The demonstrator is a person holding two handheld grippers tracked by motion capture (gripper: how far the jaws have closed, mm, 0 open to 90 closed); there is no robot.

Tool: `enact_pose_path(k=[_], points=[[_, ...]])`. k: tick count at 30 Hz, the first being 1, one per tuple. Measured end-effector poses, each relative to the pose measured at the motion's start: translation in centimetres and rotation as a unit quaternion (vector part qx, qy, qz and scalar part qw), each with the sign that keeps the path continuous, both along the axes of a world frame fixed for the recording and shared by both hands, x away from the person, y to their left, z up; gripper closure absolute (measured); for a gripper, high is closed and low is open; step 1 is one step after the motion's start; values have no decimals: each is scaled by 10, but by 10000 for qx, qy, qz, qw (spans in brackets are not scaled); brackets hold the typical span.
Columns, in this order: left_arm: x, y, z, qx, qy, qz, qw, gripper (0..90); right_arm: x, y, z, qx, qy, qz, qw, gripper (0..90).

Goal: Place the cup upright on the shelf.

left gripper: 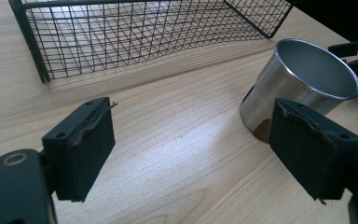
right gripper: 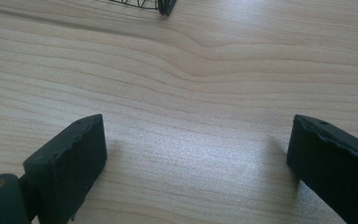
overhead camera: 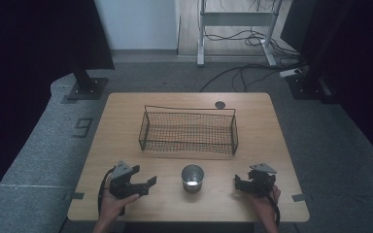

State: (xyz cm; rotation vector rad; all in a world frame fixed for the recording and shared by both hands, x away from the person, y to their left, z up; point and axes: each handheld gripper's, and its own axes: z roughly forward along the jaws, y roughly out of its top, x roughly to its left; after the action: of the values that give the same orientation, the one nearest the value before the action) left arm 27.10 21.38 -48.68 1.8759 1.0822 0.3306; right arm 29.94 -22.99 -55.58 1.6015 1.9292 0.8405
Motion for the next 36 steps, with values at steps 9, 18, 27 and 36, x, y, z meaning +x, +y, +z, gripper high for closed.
enact_pose_path(k=[9, 18, 27, 36], points=[[-2, -4, 5, -14, -66, -27, 10000, 148, 0, 0, 0, 0, -1, 1, 10000, 46], [-4, -15, 7, 3, -70, -180, 9998, 145, 0, 0, 0, 1, 0, 0, 10000, 46], [-3, -29, 14, 37, -73, -315, 9995, 137, 0, 0, 0, 3, 2, -4, 10000, 46], [2, -53, 17, 87, -72, -566, 9983, 136, 0, 0, 0, 7, 1, -11, 10000, 48]])
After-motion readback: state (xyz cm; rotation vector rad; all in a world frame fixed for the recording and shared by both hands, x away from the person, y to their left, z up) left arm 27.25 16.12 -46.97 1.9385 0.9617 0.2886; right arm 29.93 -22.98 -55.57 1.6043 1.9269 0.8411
